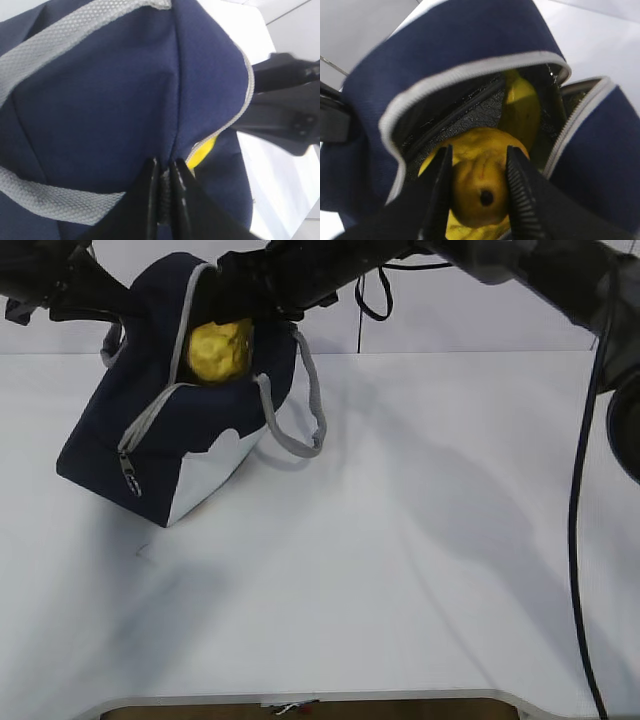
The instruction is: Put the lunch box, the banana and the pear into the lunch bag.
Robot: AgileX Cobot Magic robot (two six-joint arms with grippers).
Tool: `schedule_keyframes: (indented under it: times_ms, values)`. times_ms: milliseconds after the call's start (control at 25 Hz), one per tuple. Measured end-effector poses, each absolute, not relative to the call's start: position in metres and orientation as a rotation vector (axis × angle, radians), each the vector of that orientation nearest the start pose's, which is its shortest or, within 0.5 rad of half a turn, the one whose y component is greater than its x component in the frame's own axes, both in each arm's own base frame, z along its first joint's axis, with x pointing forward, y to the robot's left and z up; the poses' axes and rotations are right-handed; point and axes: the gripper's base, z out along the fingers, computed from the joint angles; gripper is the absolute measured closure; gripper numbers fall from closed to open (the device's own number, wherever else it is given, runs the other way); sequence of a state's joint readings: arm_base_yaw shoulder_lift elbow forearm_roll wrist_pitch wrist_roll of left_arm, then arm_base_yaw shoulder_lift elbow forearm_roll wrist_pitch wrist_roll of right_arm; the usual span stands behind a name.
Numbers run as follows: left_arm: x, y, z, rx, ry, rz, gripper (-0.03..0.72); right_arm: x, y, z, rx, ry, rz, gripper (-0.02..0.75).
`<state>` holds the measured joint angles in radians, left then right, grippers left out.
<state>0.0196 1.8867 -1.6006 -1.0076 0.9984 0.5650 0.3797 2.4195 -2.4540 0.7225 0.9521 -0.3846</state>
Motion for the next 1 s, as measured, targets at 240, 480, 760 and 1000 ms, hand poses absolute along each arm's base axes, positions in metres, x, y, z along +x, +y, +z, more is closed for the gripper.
schedule_keyframes:
  times_ms: [240, 480, 760, 1000]
  values:
    - [0.416, -0.057, 0.302, 0.148, 2.344, -1.028, 0.676, 0.486, 0.249, 0.284, -0.614, 2.181, 0.935, 0.281]
    - [0.416, -0.057, 0.302, 0.146, 2.342, -1.031, 0.676, 0.472, 0.245, 0.290, -0.727, 2.262, 0.967, 0.190]
    - [0.416, -0.057, 0.302, 0.145, 2.342, -1.023, 0.676, 0.453, 0.217, 0.329, -0.745, 2.376, 0.734, 0.185]
    - [0.417, -0.056, 0.302, 0.138, 2.339, -1.015, 0.675, 0.456, 0.204, 0.323, -0.542, 2.517, 0.590, 0.191]
